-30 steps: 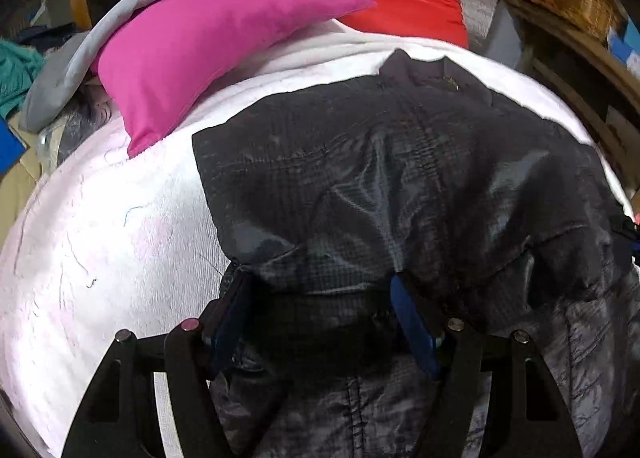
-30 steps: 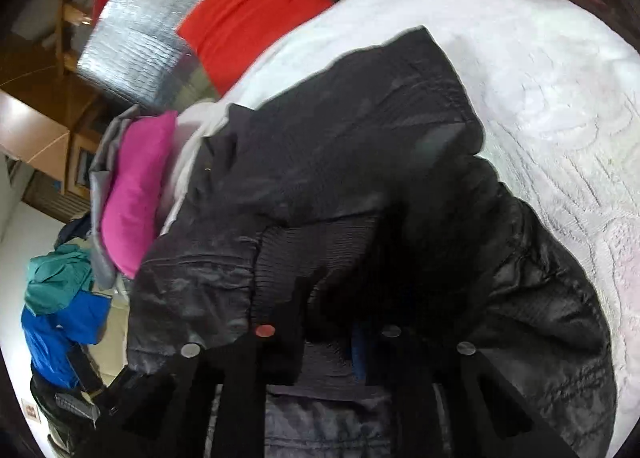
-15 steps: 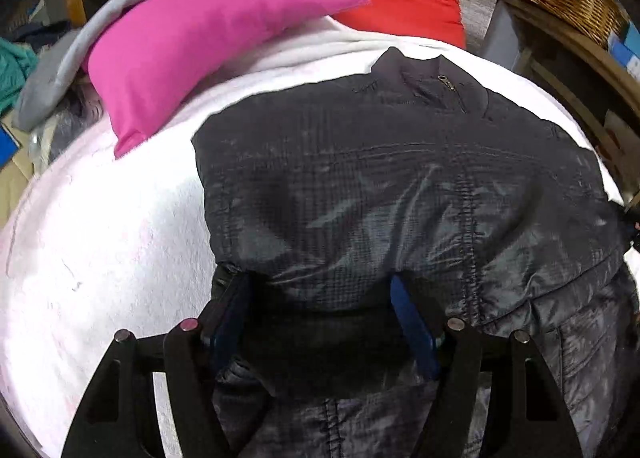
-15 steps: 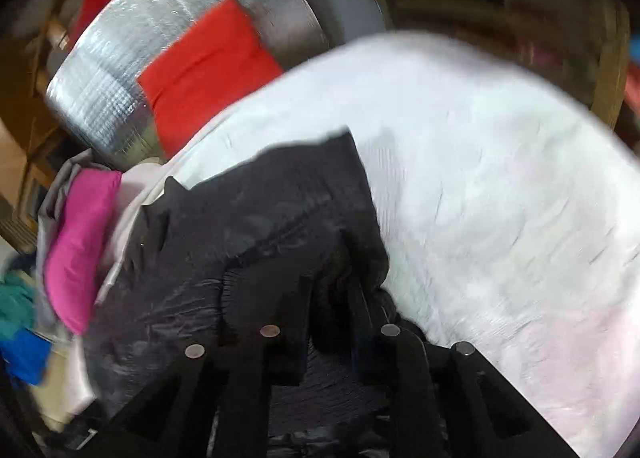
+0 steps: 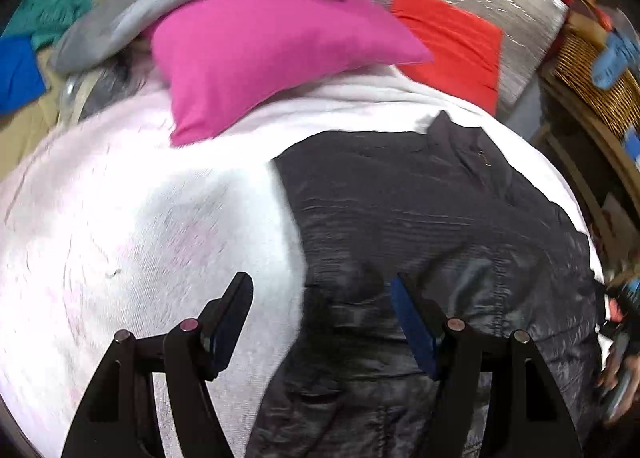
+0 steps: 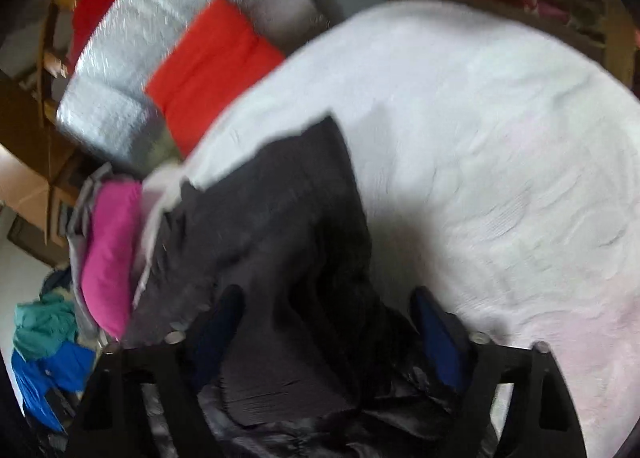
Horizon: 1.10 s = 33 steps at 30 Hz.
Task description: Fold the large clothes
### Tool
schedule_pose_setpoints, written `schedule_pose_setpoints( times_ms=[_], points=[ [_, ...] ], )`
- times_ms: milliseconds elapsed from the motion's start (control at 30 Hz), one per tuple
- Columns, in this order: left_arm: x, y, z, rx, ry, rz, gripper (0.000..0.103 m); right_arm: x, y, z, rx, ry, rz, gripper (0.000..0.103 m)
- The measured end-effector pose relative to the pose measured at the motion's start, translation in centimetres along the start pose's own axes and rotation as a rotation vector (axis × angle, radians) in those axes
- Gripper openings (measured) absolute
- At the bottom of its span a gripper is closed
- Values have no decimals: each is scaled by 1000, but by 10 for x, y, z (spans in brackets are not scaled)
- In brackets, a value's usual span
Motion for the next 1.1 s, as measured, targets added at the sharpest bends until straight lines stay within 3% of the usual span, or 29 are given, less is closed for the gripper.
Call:
schedule_pose_setpoints(
  times_ms=[100,267,400,500,533,567,600,667,767,933,1033,1100],
  points=[
    [6,-9,13,11,70,56,72,5,-5,5,36,48,4,73],
    [11,-21,23,118,200,115,72,10,-11,0,21,40,13,72],
    [19,-29,7,220,201,173,72,11,-11,-6,-1,23,8,76],
    [22,-32,-2,254,198,173,72,11,-8,-7,-3,33,3,77],
    [22,-32,-2,265,208,167,71,11,-8,-5,2,47,0,76],
    [21,-32,-2,278,226,156,59,11,-7,-2,4,62,-5,71],
    [18,-34,-5,271,233,152,52,10,-6,3,0,69,-7,66],
    [16,-33,-6,274,240,133,37,10,1,14,8,96,-26,45],
    [9,-30,-11,260,237,86,29,11,15,32,58,174,-65,35],
    [-2,-23,-20,220,190,22,26,10,36,32,32,133,-116,31],
    [2,-40,-22,163,148,50,28,14,16,27,72,139,-54,31],
    [3,-41,-23,137,139,53,32,16,6,25,82,134,-26,37]
  ],
)
Point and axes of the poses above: each gripper's, at about its wrist camera, not at the fingertips, and y roughly against the way its jaws point, z to its left, x to its underside, the point moved 6 cm from there along -y, roughly the way its jaws point, and after that the axes turned 6 degrees about y, right-handed, at the moved point
